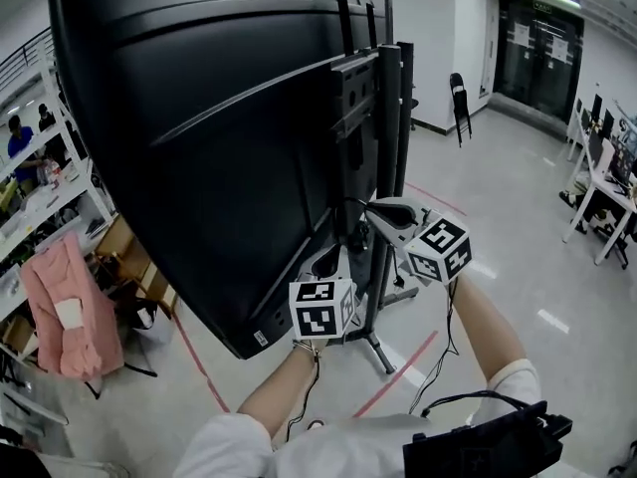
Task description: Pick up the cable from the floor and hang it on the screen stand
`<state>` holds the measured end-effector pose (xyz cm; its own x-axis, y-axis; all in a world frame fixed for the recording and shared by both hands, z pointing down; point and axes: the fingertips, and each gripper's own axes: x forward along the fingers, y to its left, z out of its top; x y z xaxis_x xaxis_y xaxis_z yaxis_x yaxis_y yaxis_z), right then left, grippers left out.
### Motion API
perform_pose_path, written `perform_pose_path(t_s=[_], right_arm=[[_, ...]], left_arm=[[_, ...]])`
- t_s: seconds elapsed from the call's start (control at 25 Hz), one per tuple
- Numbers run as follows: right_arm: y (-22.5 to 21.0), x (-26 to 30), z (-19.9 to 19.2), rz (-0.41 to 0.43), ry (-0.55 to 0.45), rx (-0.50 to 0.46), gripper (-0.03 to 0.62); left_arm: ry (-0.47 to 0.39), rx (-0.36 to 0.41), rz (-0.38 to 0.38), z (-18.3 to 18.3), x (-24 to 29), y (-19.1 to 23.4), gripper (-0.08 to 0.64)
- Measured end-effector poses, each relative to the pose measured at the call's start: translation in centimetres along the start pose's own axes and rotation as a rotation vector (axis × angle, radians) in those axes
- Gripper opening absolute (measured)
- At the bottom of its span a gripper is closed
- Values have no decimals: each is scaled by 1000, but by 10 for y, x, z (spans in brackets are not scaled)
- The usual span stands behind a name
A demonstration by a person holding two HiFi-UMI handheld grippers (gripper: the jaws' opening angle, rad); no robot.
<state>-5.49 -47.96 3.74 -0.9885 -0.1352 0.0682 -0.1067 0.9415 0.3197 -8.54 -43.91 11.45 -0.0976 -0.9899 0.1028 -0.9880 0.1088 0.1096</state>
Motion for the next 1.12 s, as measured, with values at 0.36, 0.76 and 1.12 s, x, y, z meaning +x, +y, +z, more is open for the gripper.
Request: perform_pose_path(t_s=[0.36,0.76,1.12], right_arm=[[-17,-2,85,70,-107,-53,37],[-45,0,174,17,-192,-103,36],[-89,10,224,-32,-263,-16,36]], left_arm=[[-85,-28,99,70,-4,-1,3],[-202,61,146,159,-27,-10,3],[-212,98,147,211,-19,-12,3]])
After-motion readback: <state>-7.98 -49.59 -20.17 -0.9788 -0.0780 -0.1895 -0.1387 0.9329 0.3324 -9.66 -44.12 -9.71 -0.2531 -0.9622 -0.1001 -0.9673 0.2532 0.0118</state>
